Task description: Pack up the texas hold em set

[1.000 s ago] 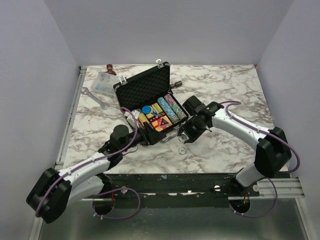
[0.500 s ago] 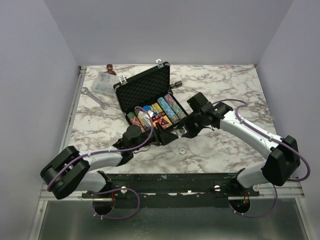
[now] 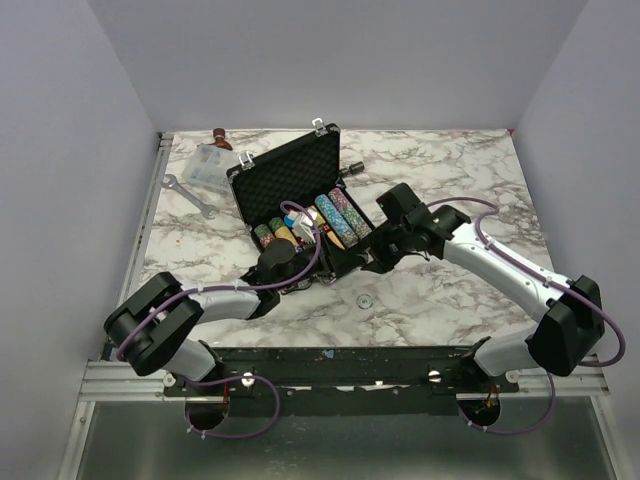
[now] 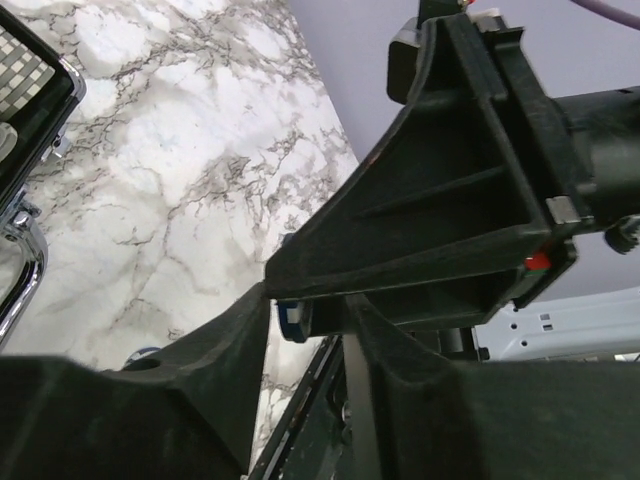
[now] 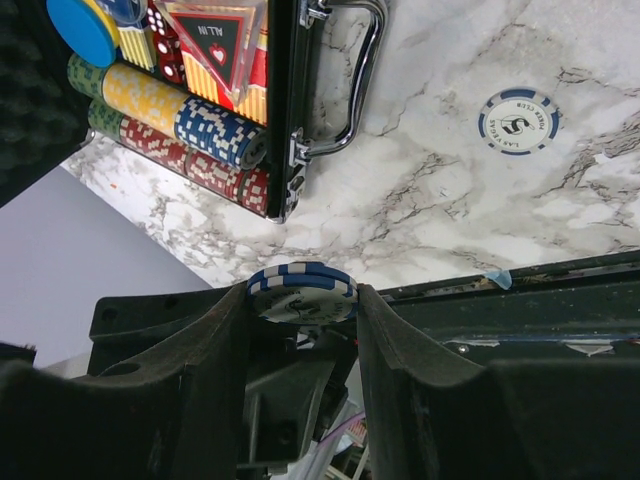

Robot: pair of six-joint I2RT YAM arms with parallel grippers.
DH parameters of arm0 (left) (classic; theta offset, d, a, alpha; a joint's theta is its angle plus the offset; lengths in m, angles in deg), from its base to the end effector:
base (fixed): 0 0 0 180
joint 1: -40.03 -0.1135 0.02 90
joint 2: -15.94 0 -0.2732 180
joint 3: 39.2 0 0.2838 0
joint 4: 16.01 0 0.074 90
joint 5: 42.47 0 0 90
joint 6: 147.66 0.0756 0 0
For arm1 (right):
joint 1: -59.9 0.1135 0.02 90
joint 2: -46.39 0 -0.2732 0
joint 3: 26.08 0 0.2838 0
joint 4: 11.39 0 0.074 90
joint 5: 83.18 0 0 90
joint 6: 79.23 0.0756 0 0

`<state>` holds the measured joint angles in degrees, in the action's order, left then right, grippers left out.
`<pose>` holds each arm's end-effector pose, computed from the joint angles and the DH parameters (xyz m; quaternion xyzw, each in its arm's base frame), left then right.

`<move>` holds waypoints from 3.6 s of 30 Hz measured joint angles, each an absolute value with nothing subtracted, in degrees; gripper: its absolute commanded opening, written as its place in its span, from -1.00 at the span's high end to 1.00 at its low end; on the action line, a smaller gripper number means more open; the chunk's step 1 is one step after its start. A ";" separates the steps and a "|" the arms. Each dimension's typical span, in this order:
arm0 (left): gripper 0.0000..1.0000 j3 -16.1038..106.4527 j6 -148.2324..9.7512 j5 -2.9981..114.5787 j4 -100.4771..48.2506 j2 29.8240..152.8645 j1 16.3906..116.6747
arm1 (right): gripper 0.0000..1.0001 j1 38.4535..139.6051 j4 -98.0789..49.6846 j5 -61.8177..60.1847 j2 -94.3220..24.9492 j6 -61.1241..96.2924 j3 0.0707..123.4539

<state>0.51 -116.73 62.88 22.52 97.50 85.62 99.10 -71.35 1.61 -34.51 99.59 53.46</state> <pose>0.2222 -0.2554 0.1859 0.0064 0.7266 -0.5977 0.3388 0.2531 0.2153 0.2456 0.3959 0.8832 0.2417 0.0688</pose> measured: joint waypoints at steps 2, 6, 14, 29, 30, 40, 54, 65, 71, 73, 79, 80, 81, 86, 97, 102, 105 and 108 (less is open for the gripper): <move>0.58 0.75 -116.90 63.10 22.85 98.63 85.66 | 0.99 99.10 -71.20 1.61 -34.27 99.74 53.44; 1.00 0.80 -117.01 63.58 23.22 99.51 85.66 | 0.46 99.10 -71.02 1.61 -33.72 99.74 53.11; 1.00 4.40 -106.65 62.12 7.64 92.69 85.51 | -1.00 98.91 -66.85 3.40 -29.61 95.74 48.45; 1.00 31.46 -65.80 54.18 -53.63 87.81 78.01 | -0.99 98.77 -74.32 21.09 -17.22 88.42 42.81; 1.00 33.71 -63.70 54.14 -56.20 89.93 78.03 | -0.98 98.77 -74.63 21.57 -16.48 88.13 42.11; 1.00 40.69 -57.82 52.74 -68.01 106.59 78.47 | -0.95 98.77 -76.27 22.22 -10.99 87.37 38.60; 0.35 37.36 -55.70 47.37 -67.57 107.03 79.91 | -0.90 98.77 -74.54 20.67 -14.77 87.24 36.50; 0.10 38.11 -56.40 44.20 -67.22 106.74 79.91 | -0.87 98.77 -70.65 16.89 -17.05 86.89 34.75; 0.02 36.29 -57.96 42.60 -63.51 96.86 79.58 | -0.81 98.77 -66.26 12.50 -20.15 88.66 32.52; -0.03 35.33 -58.96 42.56 -61.47 92.51 79.28 | -0.78 98.77 -65.18 10.64 -22.64 90.03 31.75; -0.11 28.77 -63.31 42.56 -51.59 76.03 77.31 | -0.70 98.77 -63.85 5.33 -33.11 93.25 32.96; -0.11 27.75 -63.66 42.56 -50.41 74.02 77.20 | -0.68 98.77 -64.00 4.76 -34.97 93.51 33.79; -0.11 26.94 -64.08 42.56 -49.54 72.45 77.20 | -0.67 98.77 -64.22 4.15 -37.18 93.81 35.03; -0.13 24.49 -64.53 42.12 -46.70 68.34 77.18 | -0.61 98.77 -65.51 2.35 -45.37 94.56 41.09; -0.27 24.07 -64.34 41.55 -46.11 65.59 77.16 | -0.43 98.80 -69.77 0.48 -54.36 95.54 46.09; -0.28 24.07 -64.34 41.55 -45.89 65.46 77.16 | -0.31 98.93 -70.30 0.43 -54.60 96.79 46.09; -0.28 24.05 -64.34 41.55 -45.89 65.30 77.16 | -0.16 98.93 -70.95 0.41 -54.84 97.22 46.09; -0.28 24.03 -64.32 41.55 -45.87 65.11 77.16 | -0.06 98.93 -71.22 0.13 -55.08 97.86 46.07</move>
